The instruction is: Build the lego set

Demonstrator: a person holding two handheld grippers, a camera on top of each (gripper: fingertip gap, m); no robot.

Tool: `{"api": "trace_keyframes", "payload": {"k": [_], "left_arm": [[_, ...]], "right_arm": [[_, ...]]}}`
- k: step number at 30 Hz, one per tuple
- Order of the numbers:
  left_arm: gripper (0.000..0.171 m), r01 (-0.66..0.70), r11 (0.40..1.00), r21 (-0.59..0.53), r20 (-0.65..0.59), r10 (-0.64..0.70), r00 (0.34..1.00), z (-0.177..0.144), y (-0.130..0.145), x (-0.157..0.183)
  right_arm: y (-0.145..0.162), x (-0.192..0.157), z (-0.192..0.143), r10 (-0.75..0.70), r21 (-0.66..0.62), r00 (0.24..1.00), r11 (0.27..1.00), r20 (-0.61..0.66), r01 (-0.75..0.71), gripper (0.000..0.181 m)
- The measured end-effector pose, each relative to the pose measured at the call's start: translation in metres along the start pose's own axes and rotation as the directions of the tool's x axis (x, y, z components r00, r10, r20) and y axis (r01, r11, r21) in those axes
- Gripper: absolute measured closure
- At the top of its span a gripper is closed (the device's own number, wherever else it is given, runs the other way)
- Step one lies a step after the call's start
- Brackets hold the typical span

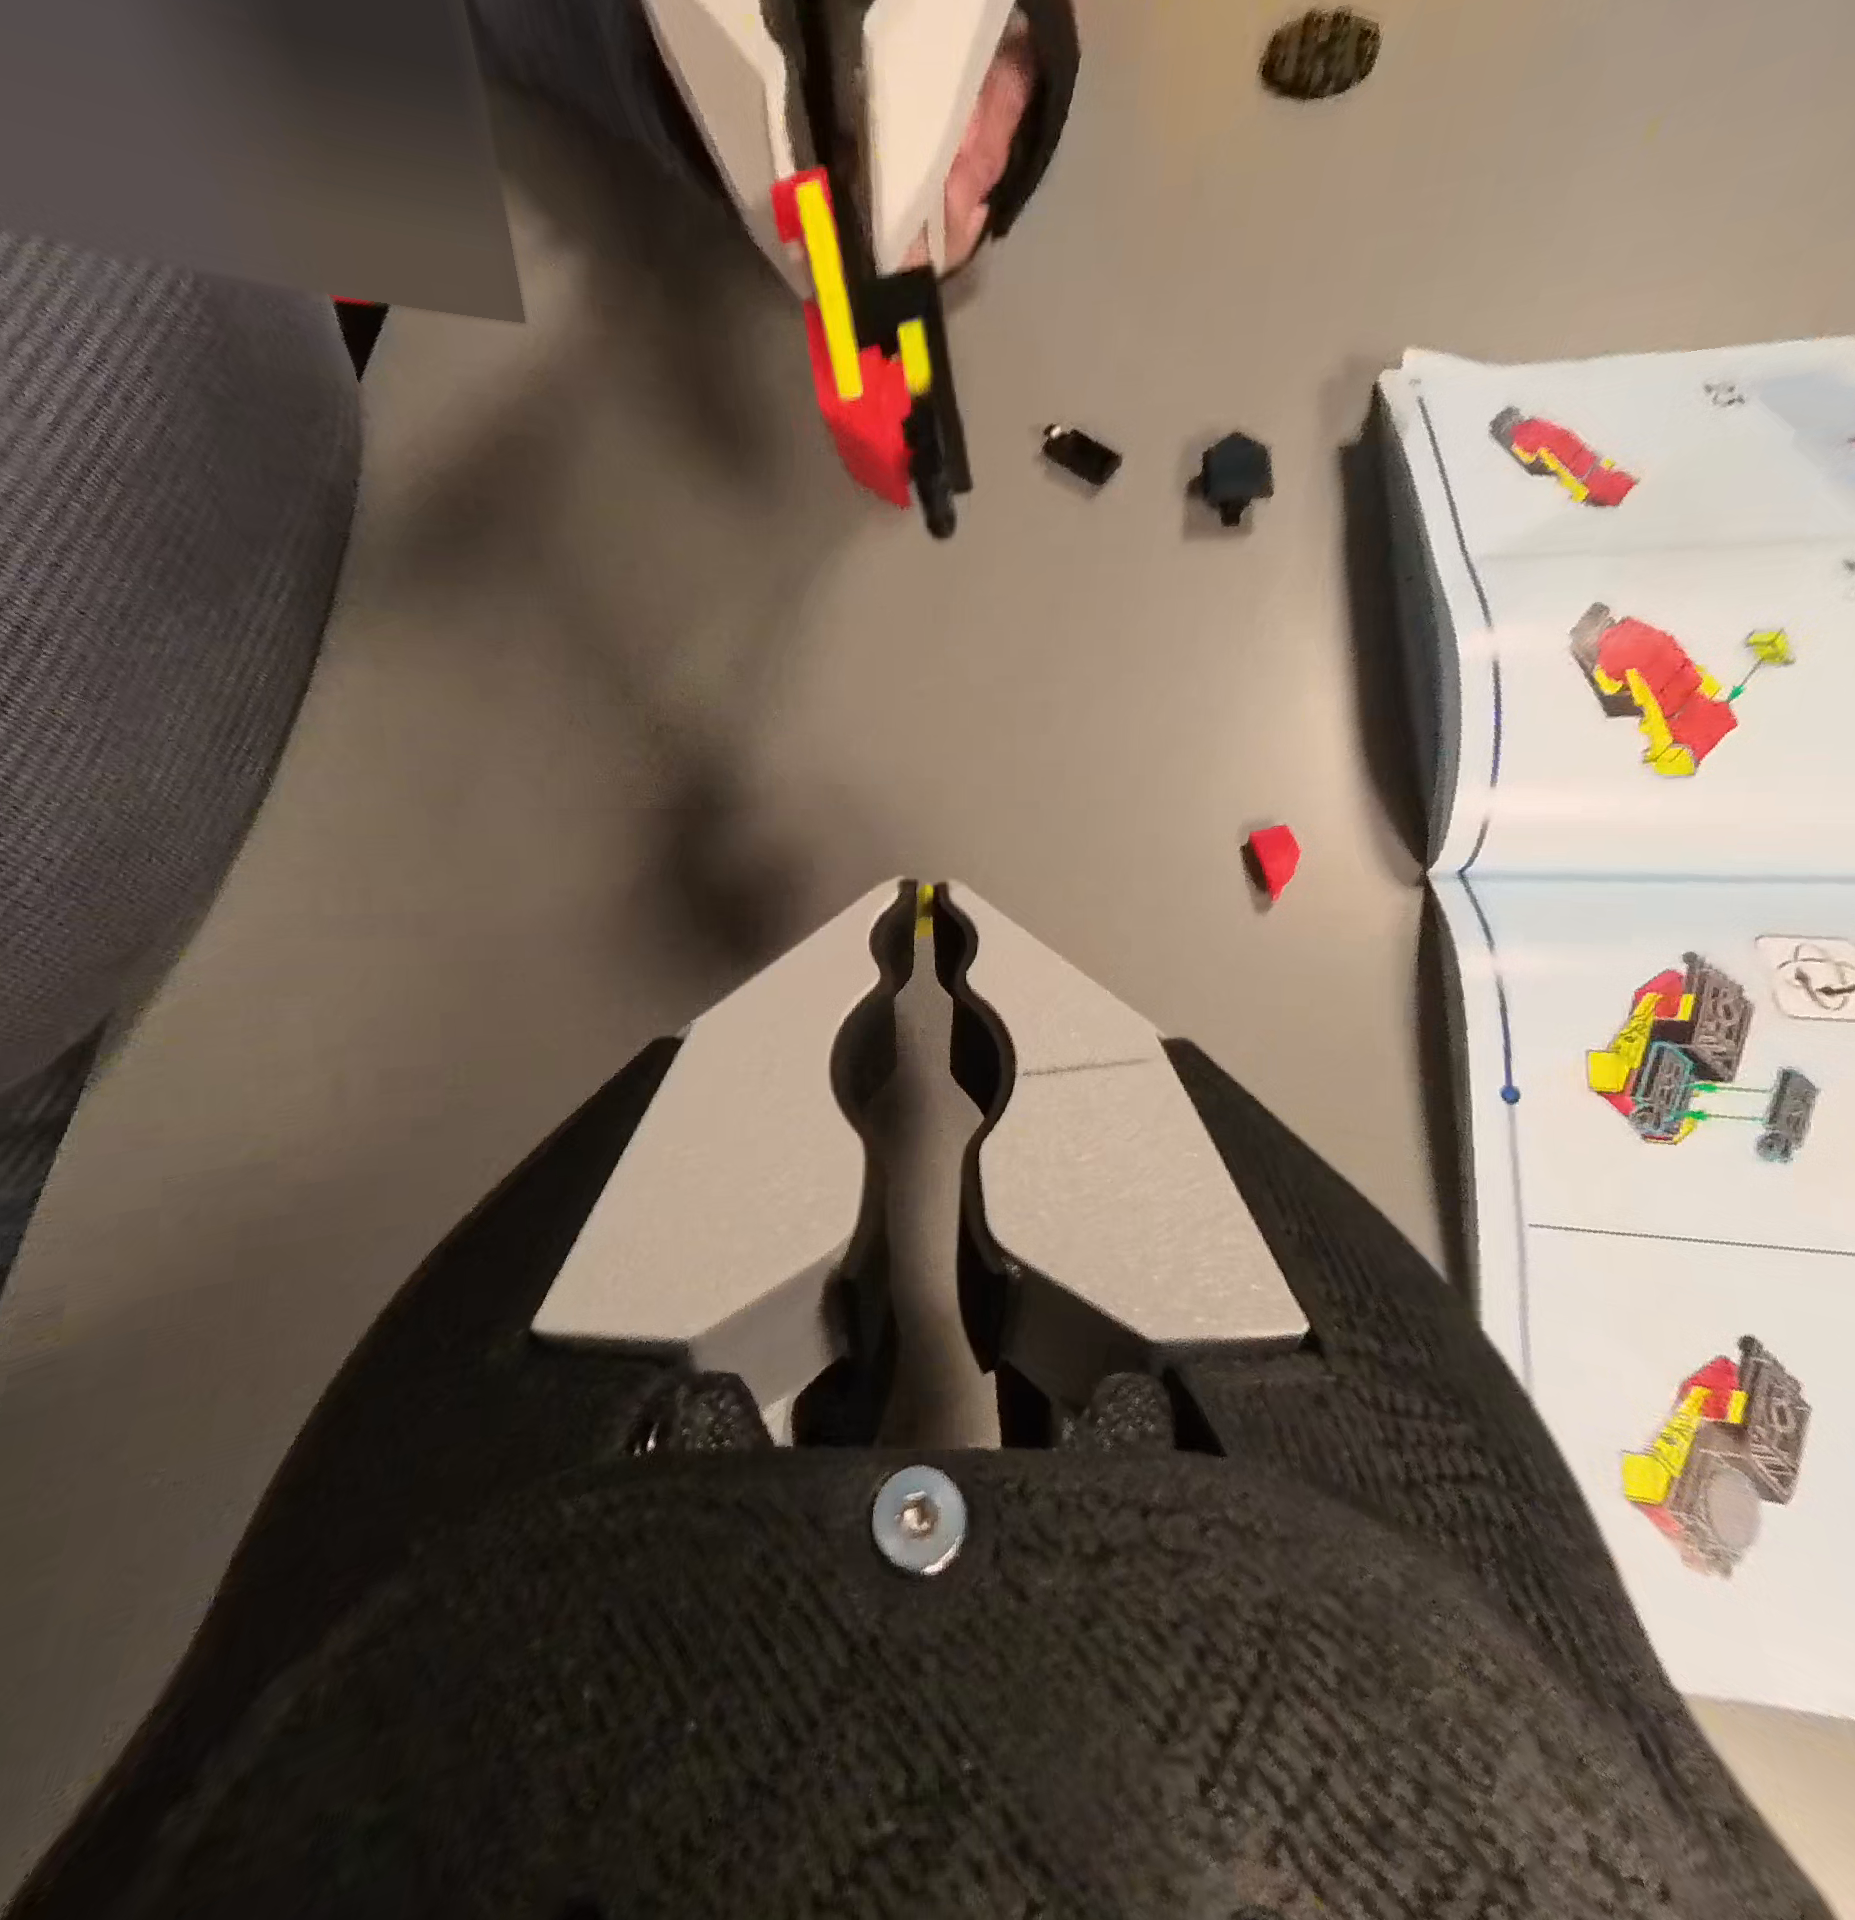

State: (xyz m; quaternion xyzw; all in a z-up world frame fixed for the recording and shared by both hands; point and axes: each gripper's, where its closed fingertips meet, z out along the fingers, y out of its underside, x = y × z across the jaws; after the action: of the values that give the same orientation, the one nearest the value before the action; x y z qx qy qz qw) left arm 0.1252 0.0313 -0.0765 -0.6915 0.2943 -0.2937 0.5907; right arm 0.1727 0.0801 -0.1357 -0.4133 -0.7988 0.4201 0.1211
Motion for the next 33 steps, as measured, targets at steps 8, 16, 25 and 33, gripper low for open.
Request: {"api": "trace_keyframes", "payload": {"k": [8,16,25,33], "left_arm": [[0.165,0.087,0.996,0.019,0.014,-0.087,0.996,-0.007,-0.002,-0.015],[0.165,0.086,0.996,0.012,0.010,-0.086,0.996,-0.006,-0.001,-0.014],[0.165,0.087,0.996,0.008,0.006,-0.087,0.996,-0.006,0.000,-0.013],[0.165,0.222,0.973,0.065,-0.016,-0.221,0.975,-0.011,-0.005,-0.023]], "right_arm": [[0.011,0.005,0.006,0.031,0.016,0.999,0.999,0.019,-0.031,0.180],[0.017,0.007,0.012,0.033,0.000,0.999,0.999,0.025,-0.033,0.179],[0.007,0.011,-0.001,0.002,0.069,0.995,0.998,-0.095,0.004,0.163],[0.005,0.013,-0.009,-0.035,0.100,0.946,0.993,-0.321,0.070,0.156]]}}
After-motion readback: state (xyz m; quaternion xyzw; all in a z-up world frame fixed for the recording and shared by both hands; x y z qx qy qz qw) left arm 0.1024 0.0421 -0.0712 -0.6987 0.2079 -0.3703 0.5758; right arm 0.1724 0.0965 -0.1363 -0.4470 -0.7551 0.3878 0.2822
